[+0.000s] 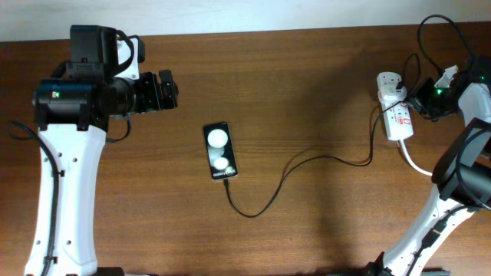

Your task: Plug charger to phone and switch on socket

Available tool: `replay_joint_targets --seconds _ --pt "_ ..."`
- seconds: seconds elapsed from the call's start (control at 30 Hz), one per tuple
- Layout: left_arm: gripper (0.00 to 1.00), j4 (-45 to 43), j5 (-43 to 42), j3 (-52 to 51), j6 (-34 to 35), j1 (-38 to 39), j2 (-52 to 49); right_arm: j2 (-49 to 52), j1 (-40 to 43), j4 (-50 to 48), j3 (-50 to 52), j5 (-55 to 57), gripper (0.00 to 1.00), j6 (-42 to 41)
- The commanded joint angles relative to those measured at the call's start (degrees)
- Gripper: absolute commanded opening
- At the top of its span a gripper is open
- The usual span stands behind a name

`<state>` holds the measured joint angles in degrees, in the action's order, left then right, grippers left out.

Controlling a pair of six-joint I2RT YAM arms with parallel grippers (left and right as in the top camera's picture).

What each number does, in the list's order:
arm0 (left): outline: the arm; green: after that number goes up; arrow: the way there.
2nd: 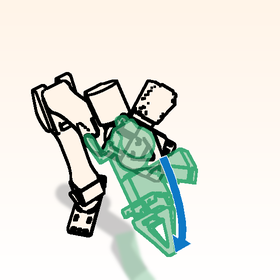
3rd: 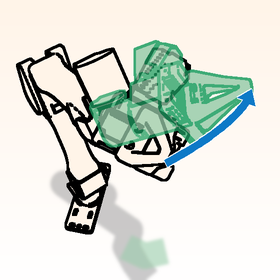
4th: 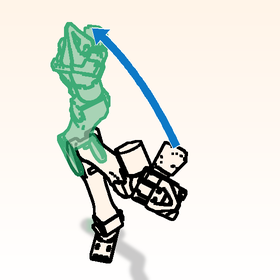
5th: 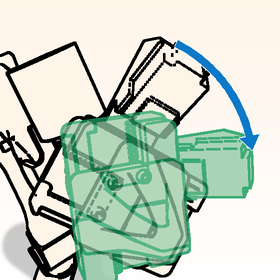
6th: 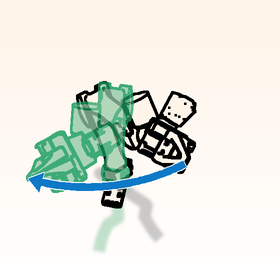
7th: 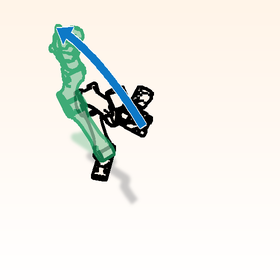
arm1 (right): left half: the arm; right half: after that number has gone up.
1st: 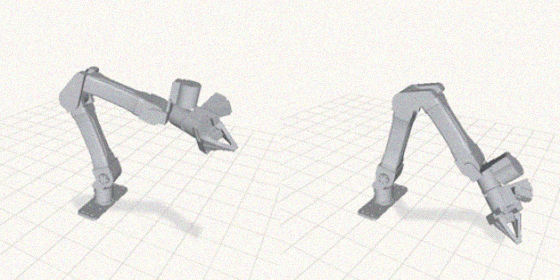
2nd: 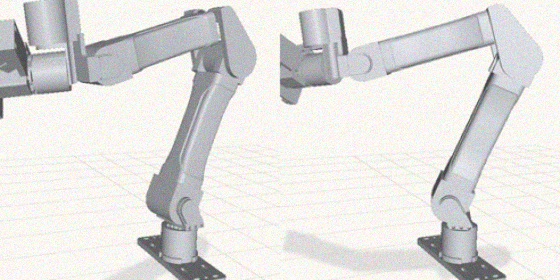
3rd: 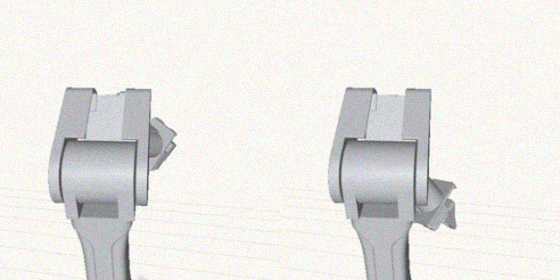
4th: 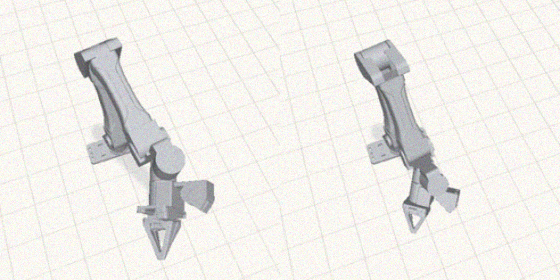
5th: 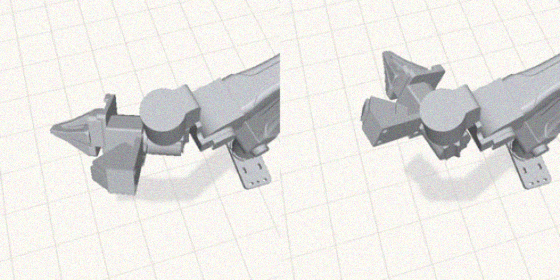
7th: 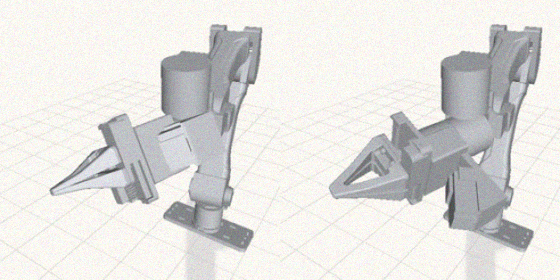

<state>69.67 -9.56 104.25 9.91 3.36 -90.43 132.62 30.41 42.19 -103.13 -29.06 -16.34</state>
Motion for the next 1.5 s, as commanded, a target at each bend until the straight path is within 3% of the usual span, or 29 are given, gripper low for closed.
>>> replay_joint_targets --seconds 0.0,0.1,0.27,0.47,0.73,0.83,1.07,1.2,1.23,1.27,1.47 --pt "0.99 0.1 0.4 0.5 -0.5 -0.2 0.4 2.6 0.2 1.6 -0.4 -0.7 0.04 0.8" --pt "0.99 0.1 0.4 0.5 -0.5 -0.2 0.4 -0.5 2.8 5.0 -2.5 -0.7 0.04 0.8" --pt "0.99 0.1 0.4 0.5 -0.5 -0.2 0.4 -14.3 7.7 9.2 -3.0 -0.7 0.04 0.9" --pt "0.99 0.1 0.4 0.5 -0.5 -0.2 0.4 -29.1 5.7 15.2 -3.0 -2.3 0.04 2.5" --pt "0.99 0.1 0.4 0.5 -0.5 -0.2 0.4 -48.2 -11.3 21.8 -3.0 -0.3 0.04 12.6" --pt "0.99 0.1 0.4 0.5 -0.5 -0.2 0.4 -52.3 -19.8 27.0 -3.0 10.7 0.04 12.7" --pt "0.99 0.1 0.4 0.5 -0.5 -0.2 0.4 -58.6 -29.4 36.1 -3.0 11.8 0.05 12.7" --pt "0.99 0.1 0.4 0.5 -0.5 -0.2 0.4 -60.6 -29.4 42.1 -3.0 11.8 0.33 12.7" --pt "0.99 0.1 0.4 0.5 -0.5 -0.2 0.4 -60.5 -29.4 43.5 -3.0 11.8 0.55 12.7" --pt "0.99 0.1 0.4 0.5 -0.5 -0.2 0.4 -60.2 -29.4 45.8 -3.0 11.8 0.99 12.7" --pt "0.99 0.1 0.4 0.5 -0.5 -0.2 0.4 -58.6 -29.4 47.5 -3.0 11.8 0.99 12.7"
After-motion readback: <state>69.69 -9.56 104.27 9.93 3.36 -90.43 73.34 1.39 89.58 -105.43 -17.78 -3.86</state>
